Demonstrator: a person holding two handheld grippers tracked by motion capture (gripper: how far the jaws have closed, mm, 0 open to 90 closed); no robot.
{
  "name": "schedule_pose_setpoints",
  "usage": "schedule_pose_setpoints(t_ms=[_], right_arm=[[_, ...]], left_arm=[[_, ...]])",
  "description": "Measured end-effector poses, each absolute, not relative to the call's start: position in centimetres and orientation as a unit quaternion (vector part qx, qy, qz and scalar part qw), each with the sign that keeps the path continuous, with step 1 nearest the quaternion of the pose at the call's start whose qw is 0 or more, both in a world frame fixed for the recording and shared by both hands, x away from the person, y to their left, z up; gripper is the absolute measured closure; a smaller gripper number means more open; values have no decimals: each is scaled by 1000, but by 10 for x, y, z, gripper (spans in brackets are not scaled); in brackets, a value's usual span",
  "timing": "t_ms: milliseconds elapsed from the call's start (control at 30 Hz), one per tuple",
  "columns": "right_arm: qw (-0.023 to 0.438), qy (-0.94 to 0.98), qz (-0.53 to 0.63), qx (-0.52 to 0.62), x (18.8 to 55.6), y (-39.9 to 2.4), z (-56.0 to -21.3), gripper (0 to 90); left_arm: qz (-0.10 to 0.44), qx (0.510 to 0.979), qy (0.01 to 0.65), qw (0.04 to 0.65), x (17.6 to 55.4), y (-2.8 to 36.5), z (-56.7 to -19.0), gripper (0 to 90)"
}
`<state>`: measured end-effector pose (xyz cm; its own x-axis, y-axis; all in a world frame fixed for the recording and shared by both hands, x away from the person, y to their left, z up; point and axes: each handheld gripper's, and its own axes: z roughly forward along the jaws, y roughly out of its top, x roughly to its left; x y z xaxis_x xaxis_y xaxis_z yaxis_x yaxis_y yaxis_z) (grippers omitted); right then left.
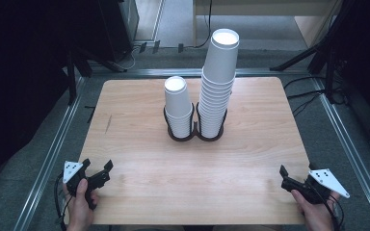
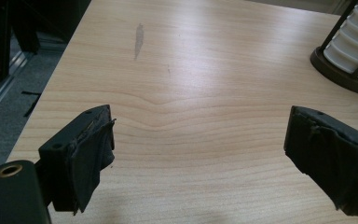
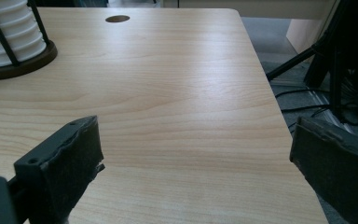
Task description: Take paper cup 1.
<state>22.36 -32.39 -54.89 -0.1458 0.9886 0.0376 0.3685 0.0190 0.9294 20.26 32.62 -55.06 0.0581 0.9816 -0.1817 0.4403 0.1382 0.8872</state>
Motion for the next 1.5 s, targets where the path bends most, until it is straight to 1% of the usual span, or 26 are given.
schedule_pose_setpoints(t_ms=[133, 233, 333, 400, 433, 467, 567, 600, 700, 733, 1033, 1167, 1500], right_arm=[[354, 620, 443, 542, 223, -324, -548, 22], [343, 619, 454, 541, 222, -324, -545, 22], [353, 624, 457, 526, 221, -318, -538, 22], [359, 621, 470, 514, 218, -310, -524, 22], [359, 621, 470, 514, 218, -310, -524, 22], [353, 616, 485, 510, 217, -306, -513, 22], [350, 615, 491, 508, 218, -301, -504, 22], [347, 617, 496, 503, 220, -296, -493, 22], [345, 618, 504, 495, 223, -292, -486, 27], [350, 615, 512, 486, 225, -287, -478, 37], [348, 617, 527, 469, 240, -269, -450, 46], [343, 621, 533, 461, 246, -260, -439, 50], [339, 625, 540, 450, 260, -242, -419, 53]], left_arm=[[310, 583, 610, 438, 204, 325, -550, 82], [313, 585, 609, 435, 204, 323, -550, 82], [311, 590, 602, 438, 204, 318, -548, 81], [317, 601, 592, 433, 205, 310, -546, 82], [317, 601, 592, 433, 205, 310, -546, 82], [315, 604, 587, 438, 205, 306, -544, 81], [305, 604, 581, 453, 207, 299, -539, 82], [295, 615, 565, 465, 209, 292, -535, 85], [291, 627, 548, 471, 212, 284, -530, 85], [281, 630, 539, 484, 214, 277, -525, 85], [242, 637, 510, 525, 227, 255, -507, 85], [246, 647, 504, 516, 235, 242, -497, 84], [236, 661, 476, 530, 249, 205, -483, 84]])
